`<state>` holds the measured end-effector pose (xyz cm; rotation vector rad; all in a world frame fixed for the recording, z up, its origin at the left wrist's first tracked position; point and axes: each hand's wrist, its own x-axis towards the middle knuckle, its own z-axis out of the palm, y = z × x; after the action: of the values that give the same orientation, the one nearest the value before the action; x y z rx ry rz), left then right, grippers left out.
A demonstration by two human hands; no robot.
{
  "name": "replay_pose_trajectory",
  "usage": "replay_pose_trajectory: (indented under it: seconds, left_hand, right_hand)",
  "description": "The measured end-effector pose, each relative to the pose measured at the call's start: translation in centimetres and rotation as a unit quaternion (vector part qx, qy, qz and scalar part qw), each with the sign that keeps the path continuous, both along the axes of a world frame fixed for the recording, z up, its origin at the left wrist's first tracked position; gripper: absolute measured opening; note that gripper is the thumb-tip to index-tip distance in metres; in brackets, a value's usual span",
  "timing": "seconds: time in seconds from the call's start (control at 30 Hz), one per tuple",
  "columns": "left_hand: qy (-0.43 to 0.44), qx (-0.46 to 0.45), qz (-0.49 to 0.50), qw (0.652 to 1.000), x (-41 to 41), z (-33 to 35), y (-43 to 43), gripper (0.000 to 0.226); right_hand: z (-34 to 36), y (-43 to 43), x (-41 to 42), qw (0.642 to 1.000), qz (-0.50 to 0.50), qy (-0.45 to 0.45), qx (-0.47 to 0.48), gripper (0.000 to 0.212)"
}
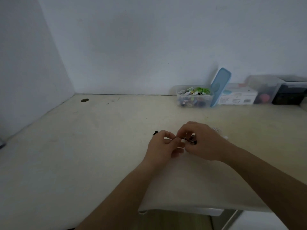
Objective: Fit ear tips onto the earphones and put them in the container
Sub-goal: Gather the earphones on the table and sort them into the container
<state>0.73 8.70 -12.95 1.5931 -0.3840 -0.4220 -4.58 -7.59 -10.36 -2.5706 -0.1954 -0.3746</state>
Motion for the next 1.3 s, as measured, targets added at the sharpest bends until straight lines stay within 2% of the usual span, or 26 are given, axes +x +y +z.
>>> replay_pose_trajectory:
  seconds: [0.2, 0.37, 0.47, 0.57, 0.67, 0.77, 0.9, 1.03, 1.17, 1.3]
  left_hand:
    - [0.084, -0.041, 0.008, 0.996, 0.5, 0.8, 0.1, 0.020]
    - [0.088, -0.014, 0.011, 0.996, 1.4, 1.6, 0.9, 0.021]
    - [-0.002, 0.035, 0.069, 0.997, 3.5, 2.1, 2.3, 0.015]
    - [-0.157, 0.115, 0.144, 0.970, 6.5, 2.0, 4.0, 0.012]
    - [-0.240, 0.247, 0.090, 0.935, 8.2, 1.4, 4.6, 0.015]
    - [-0.260, 0.322, 0.013, 0.910, 8.9, 0.7, 3.9, 0.021]
    - [-0.298, 0.362, 0.002, 0.883, 9.7, 0.6, 3.0, 0.022]
    - [-0.299, 0.356, 0.003, 0.885, 10.2, 0.2, 3.3, 0.020]
    - [-0.291, 0.342, -0.024, 0.893, 10.6, 0.2, 3.6, 0.031]
    - [-0.308, 0.343, -0.034, 0.887, 10.5, 0.3, 3.1, 0.021]
  right_hand:
    - [-1.0, 0.2, 1.3, 0.997, -0.024, -0.046, 0.062, 0.018]
    - [-1.2, 0.2, 2.1, 0.996, -0.023, -0.030, 0.083, 0.012]
    - [-1.4, -0.2, 2.9, 0.990, -0.048, -0.029, 0.130, 0.008]
    - [-1.4, -1.1, 4.2, 0.969, -0.101, -0.029, 0.223, 0.012]
    - [-1.2, -1.7, 5.5, 0.959, -0.122, -0.024, 0.255, 0.015]
    - [-1.0, -1.6, 6.7, 0.956, -0.113, -0.012, 0.270, 0.017]
    - [-0.9, -1.0, 8.2, 0.952, -0.090, 0.004, 0.292, 0.017]
    - [-1.1, -0.6, 9.2, 0.945, -0.076, 0.021, 0.316, 0.017]
    - [-1.7, -0.6, 9.6, 0.937, -0.063, 0.040, 0.341, 0.014]
    - [-2.2, -0.7, 9.7, 0.929, -0.057, 0.035, 0.365, 0.014]
